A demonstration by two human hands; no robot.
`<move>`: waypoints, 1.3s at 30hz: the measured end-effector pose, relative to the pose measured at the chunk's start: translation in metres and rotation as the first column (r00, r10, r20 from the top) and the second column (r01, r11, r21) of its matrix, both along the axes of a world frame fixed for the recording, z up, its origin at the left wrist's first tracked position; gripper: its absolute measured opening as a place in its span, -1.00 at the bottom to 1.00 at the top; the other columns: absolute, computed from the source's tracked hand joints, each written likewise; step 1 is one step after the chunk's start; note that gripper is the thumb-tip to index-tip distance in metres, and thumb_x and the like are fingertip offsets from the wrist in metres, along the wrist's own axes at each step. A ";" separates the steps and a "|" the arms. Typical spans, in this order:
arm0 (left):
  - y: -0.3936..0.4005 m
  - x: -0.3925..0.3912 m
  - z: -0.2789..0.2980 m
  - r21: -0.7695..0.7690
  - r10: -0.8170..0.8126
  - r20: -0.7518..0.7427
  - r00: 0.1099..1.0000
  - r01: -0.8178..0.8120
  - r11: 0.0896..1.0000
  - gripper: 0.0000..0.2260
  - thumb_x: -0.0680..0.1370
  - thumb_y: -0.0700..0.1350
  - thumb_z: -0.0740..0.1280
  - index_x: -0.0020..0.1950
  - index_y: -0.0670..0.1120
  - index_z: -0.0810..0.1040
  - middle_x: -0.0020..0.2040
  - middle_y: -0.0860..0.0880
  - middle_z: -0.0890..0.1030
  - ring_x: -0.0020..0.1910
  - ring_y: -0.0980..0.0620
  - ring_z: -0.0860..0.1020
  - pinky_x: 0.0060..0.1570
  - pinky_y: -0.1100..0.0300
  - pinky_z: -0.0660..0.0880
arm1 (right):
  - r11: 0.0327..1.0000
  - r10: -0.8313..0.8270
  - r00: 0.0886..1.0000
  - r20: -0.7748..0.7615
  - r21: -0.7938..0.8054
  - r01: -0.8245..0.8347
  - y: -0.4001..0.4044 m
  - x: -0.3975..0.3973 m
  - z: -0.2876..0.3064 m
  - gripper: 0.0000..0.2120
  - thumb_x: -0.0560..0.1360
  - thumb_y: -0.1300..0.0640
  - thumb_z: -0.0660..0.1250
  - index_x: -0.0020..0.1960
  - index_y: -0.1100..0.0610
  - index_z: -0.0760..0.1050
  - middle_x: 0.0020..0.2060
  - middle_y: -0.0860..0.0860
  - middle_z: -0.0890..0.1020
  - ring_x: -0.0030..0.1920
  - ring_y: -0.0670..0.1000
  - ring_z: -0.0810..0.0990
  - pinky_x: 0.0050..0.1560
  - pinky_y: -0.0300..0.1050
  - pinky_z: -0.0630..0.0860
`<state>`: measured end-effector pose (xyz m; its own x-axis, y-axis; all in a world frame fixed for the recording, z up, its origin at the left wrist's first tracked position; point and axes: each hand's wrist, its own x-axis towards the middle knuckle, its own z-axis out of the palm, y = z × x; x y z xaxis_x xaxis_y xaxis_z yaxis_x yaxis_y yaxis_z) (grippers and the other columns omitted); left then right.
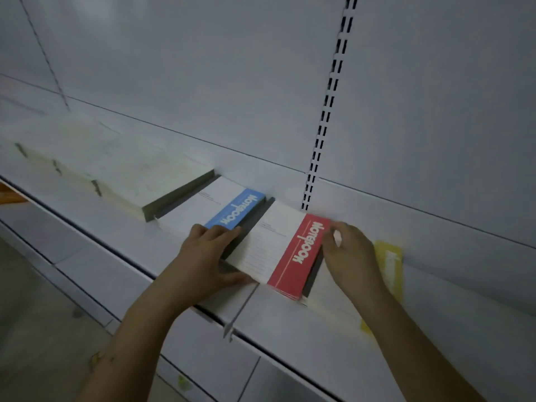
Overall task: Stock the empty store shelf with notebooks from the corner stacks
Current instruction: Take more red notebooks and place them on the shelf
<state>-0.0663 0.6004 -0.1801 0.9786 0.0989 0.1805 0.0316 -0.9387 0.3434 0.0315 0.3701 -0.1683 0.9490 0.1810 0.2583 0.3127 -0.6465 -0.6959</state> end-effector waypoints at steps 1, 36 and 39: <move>0.007 0.005 -0.004 -0.005 -0.014 0.005 1.000 0.014 1.000 -0.20 0.38 0.31 0.41 0.54 0.13 0.20 0.36 0.12 0.35 0.23 0.11 0.20 0.25 0.18 0.32 | 0.991 -0.014 1.000 0.028 -0.132 0.018 0.003 0.004 -0.009 -0.78 0.60 0.05 0.13 -0.10 0.10 0.50 -0.15 -0.02 0.55 -0.07 0.02 0.54 -0.07 -0.12 0.45; 0.002 -0.003 -0.027 0.042 -0.221 0.287 0.932 0.218 0.975 -0.48 0.56 0.33 0.06 0.43 0.11 0.39 0.52 0.05 0.28 0.50 0.03 0.20 0.35 -0.04 0.20 | 0.984 -0.027 0.952 0.305 -0.161 0.079 -0.003 -0.010 0.015 -0.61 0.63 -0.06 0.09 0.36 0.11 0.37 0.43 -0.01 0.35 0.42 -0.07 0.27 0.30 -0.32 0.17; -0.048 0.001 -0.008 -0.057 -0.299 0.341 0.891 0.337 0.940 -0.53 0.56 0.23 0.13 0.42 0.08 0.41 0.43 0.09 0.40 0.39 0.12 0.34 0.32 0.07 0.31 | 0.989 -0.079 0.920 0.385 -0.086 0.121 -0.036 -0.007 0.041 -0.59 0.64 -0.04 0.09 0.40 0.13 0.34 0.37 0.01 0.43 0.38 -0.04 0.33 0.38 -0.26 0.21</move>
<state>-0.0655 0.5524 -0.1882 0.8510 -0.1695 0.4971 -0.3922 -0.8346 0.3868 0.0241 0.3345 -0.1277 0.7982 0.1366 0.5867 0.4696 -0.7512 -0.4638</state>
